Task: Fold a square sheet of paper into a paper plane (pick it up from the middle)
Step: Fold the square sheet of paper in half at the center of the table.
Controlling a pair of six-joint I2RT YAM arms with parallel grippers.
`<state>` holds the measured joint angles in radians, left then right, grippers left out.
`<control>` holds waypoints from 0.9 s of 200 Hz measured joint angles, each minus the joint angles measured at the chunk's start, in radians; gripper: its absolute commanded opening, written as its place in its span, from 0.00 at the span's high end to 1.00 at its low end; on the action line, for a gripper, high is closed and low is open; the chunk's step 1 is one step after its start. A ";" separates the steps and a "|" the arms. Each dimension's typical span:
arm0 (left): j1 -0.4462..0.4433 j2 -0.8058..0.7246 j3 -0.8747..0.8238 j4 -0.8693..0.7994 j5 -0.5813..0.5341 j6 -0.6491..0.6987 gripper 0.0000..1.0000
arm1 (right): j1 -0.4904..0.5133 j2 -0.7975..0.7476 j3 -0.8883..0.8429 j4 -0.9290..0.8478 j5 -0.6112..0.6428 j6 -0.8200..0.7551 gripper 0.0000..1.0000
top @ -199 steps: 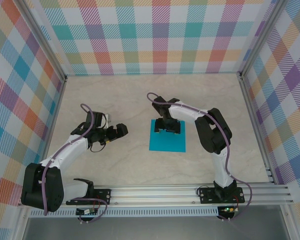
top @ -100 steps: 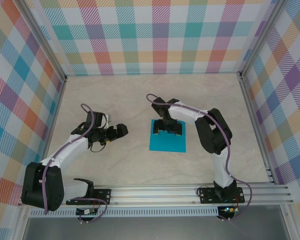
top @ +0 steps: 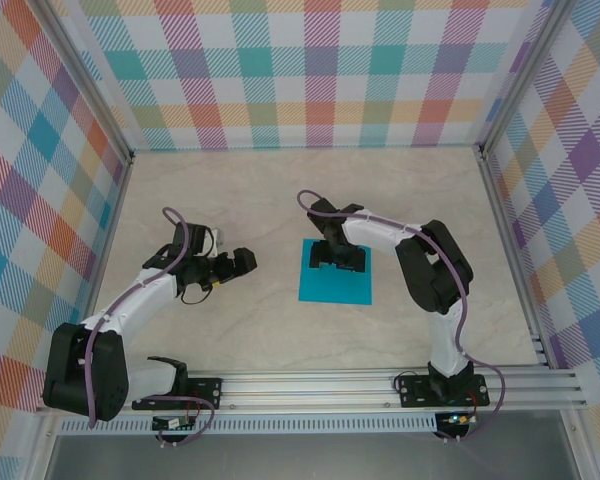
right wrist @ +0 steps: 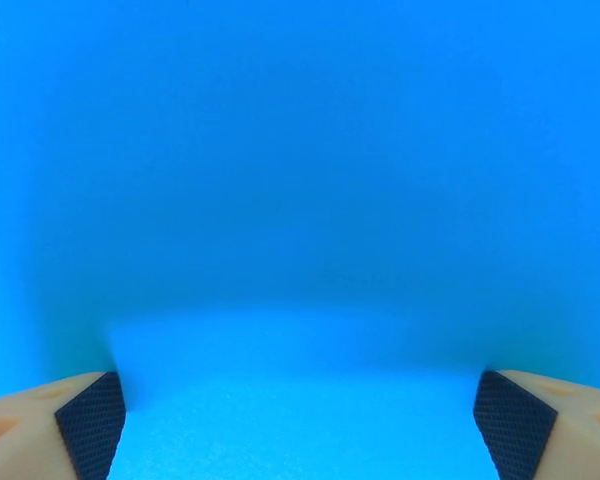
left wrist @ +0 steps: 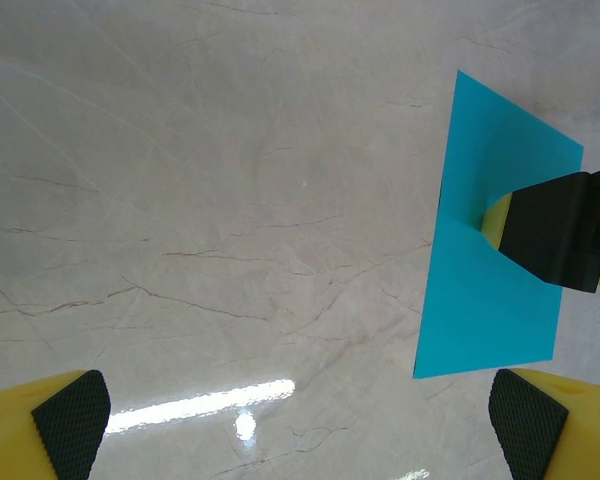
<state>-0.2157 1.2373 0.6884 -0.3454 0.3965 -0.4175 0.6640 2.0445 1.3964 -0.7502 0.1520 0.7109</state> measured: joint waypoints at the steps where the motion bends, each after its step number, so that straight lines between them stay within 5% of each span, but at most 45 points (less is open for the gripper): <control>1: 0.000 0.000 0.000 0.000 0.000 0.000 0.00 | 0.000 0.000 -0.001 0.002 0.001 0.000 0.10; 132: 0.000 0.000 0.001 0.000 0.003 0.014 0.00 | 0.019 0.007 0.013 -0.003 0.031 0.022 0.20; 180: 0.000 0.000 0.001 0.000 0.003 0.014 0.00 | 0.023 0.000 0.042 -0.021 0.023 0.006 0.10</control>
<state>-0.2157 1.2373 0.6891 -0.3458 0.4000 -0.4034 0.6872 2.0445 1.4380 -0.7715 0.1745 0.7170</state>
